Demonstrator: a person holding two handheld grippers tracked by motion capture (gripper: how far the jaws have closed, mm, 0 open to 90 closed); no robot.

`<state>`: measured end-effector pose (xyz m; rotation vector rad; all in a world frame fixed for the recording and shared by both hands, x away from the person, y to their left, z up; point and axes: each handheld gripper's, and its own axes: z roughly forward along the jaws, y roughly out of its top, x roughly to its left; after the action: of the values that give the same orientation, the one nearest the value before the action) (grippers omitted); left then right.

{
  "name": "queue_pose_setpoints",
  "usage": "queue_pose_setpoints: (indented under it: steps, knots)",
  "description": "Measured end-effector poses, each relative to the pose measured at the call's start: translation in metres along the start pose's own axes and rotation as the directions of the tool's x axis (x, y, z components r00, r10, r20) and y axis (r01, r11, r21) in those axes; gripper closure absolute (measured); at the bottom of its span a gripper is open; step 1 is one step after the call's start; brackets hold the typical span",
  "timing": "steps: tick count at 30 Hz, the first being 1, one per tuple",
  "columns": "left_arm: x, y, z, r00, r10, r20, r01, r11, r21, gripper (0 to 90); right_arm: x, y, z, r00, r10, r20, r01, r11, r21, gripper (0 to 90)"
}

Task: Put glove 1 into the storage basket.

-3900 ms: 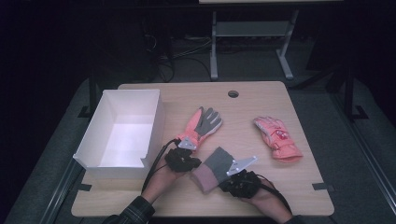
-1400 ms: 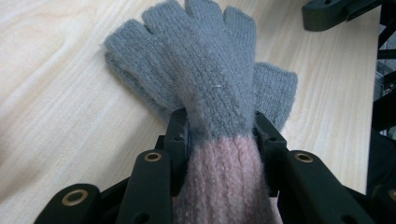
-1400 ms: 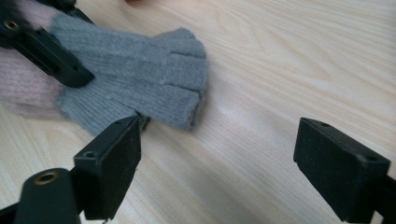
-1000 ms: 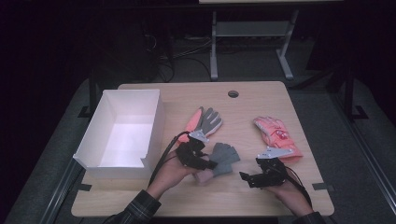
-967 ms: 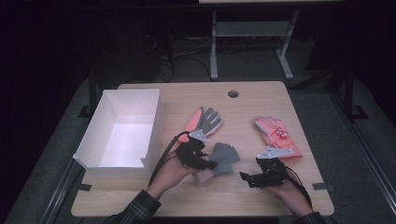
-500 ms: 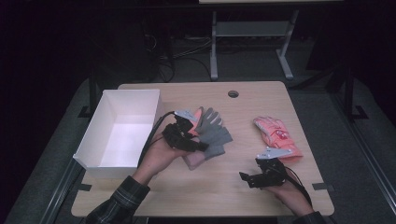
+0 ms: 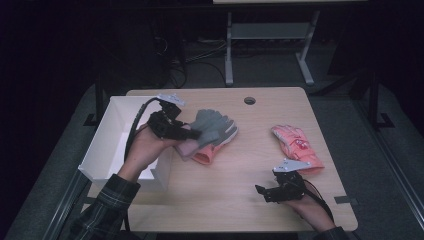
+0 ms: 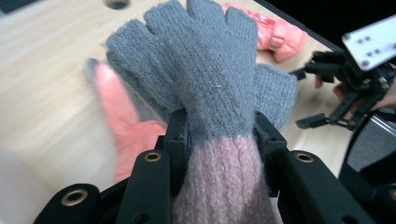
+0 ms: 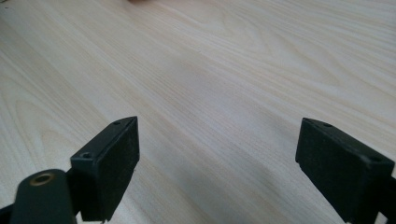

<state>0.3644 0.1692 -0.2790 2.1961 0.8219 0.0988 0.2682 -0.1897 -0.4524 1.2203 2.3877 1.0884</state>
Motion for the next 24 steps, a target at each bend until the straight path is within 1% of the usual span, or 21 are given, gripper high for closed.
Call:
queue_pose_setpoints:
  steps: [1, 2, 3, 5, 6, 7, 9, 10, 11, 13, 14, 15, 16, 18, 21, 22, 23, 24]
  knots:
    - [0.008, 0.000, -0.008, 0.9998, -0.009, -0.019, 0.009, 0.9999, -0.010, 64.8, 0.000, 0.000, 0.000, 1.0000, -0.001, 0.002, 0.000, 1.000, 0.003, 13.3]
    - [0.008, 0.000, -0.008, 0.9998, -0.009, -0.019, 0.009, 0.9999, -0.010, 64.8, 0.000, 0.000, 0.000, 1.0000, -0.001, 0.002, 0.000, 1.000, 0.003, 13.3]
    - [0.012, -0.001, -0.012, 0.9993, -0.018, -0.032, 0.018, 0.9997, -0.014, 64.8, -0.001, 0.000, 0.001, 1.0000, -0.002, 0.003, 0.002, 1.000, 0.003, 13.3]
    - [0.021, -0.003, -0.021, 0.9984, -0.020, -0.053, 0.019, 0.9996, -0.021, 64.8, -0.001, 0.000, 0.001, 1.0000, -0.008, 0.002, 0.008, 1.000, 0.003, 13.3]
    - [0.028, -0.005, -0.028, 0.9959, -0.025, -0.086, 0.022, 0.9991, -0.037, 64.8, -0.001, -0.001, 0.002, 1.0000, 0.003, 0.001, -0.003, 1.000, 0.004, 13.3]
    - [0.028, -0.005, -0.028, 0.9959, -0.025, -0.086, 0.022, 0.9991, -0.037, 64.8, -0.001, -0.001, 0.002, 1.0000, 0.003, 0.001, -0.003, 1.000, 0.004, 13.3]
    - [0.036, -0.008, -0.035, 0.9939, -0.044, -0.101, 0.038, 0.9979, -0.053, 64.8, -0.002, -0.001, 0.002, 1.0000, 0.004, 0.006, -0.004, 1.000, 0.006, 13.3]
    - [0.042, -0.012, -0.040, 0.9896, -0.061, -0.130, 0.053, 0.9966, -0.063, 64.8, -0.002, -0.001, 0.001, 0.9999, 0.007, 0.008, -0.007, 1.000, 0.003, 13.3]
    - [0.042, -0.012, -0.040, 0.9896, -0.061, -0.130, 0.053, 0.9966, -0.063, 64.8, -0.002, -0.001, 0.001, 0.9999, 0.007, 0.008, -0.007, 1.000, 0.003, 13.3]
    - [0.049, -0.017, -0.043, 0.9847, -0.073, -0.158, 0.063, 0.9957, -0.068, 64.7, -0.002, -0.001, 0.001, 0.9999, 0.009, 0.007, -0.009, 1.000, 0.004, 13.3]
    - [0.056, -0.023, -0.047, 0.9797, -0.092, -0.178, 0.080, 0.9939, -0.077, 64.6, -0.002, -0.001, 0.001, 1.0000, 0.006, 0.006, -0.006, 1.000, 0.001, 13.3]
    - [0.056, -0.023, -0.047, 0.9797, -0.092, -0.178, 0.080, 0.9939, -0.077, 64.6, -0.002, -0.001, 0.001, 1.0000, 0.006, 0.006, -0.006, 1.000, 0.001, 13.3]
    - [0.061, -0.027, -0.048, 0.9771, -0.102, -0.187, 0.088, 0.9930, -0.079, 64.6, -0.001, -0.001, 0.001, 1.0000, 0.005, 0.007, -0.005, 1.000, 0.002, 13.3]
    - [0.069, -0.034, -0.051, 0.9697, -0.123, -0.211, 0.108, 0.9907, -0.083, 64.6, -0.001, -0.001, 0.001, 1.0000, 0.004, 0.004, -0.004, 1.000, 0.001, 13.3]
    - [0.083, -0.045, -0.054, 0.9565, -0.159, -0.245, 0.140, 0.9860, -0.091, 64.5, -0.002, -0.001, 0.002, 1.0000, 0.001, 0.003, -0.001, 1.000, 0.006, 13.3]
    - [0.091, -0.053, -0.055, 0.9436, -0.177, -0.280, 0.158, 0.9833, -0.090, 64.4, -0.002, -0.001, 0.002, 1.0000, 0.006, 0.007, -0.006, 1.000, 0.004, 13.3]
    - [0.091, -0.053, -0.055, 0.9436, -0.177, -0.280, 0.158, 0.9833, -0.090, 64.3, -0.002, -0.001, 0.002, 1.0000, 0.006, 0.007, -0.006, 1.000, 0.004, 13.3]
    - [0.100, -0.062, -0.054, 0.9325, -0.198, -0.302, 0.181, 0.9800, -0.084, 64.3, -0.003, -0.002, 0.002, 0.9999, 0.008, 0.009, -0.008, 1.000, 0.002, 13.3]
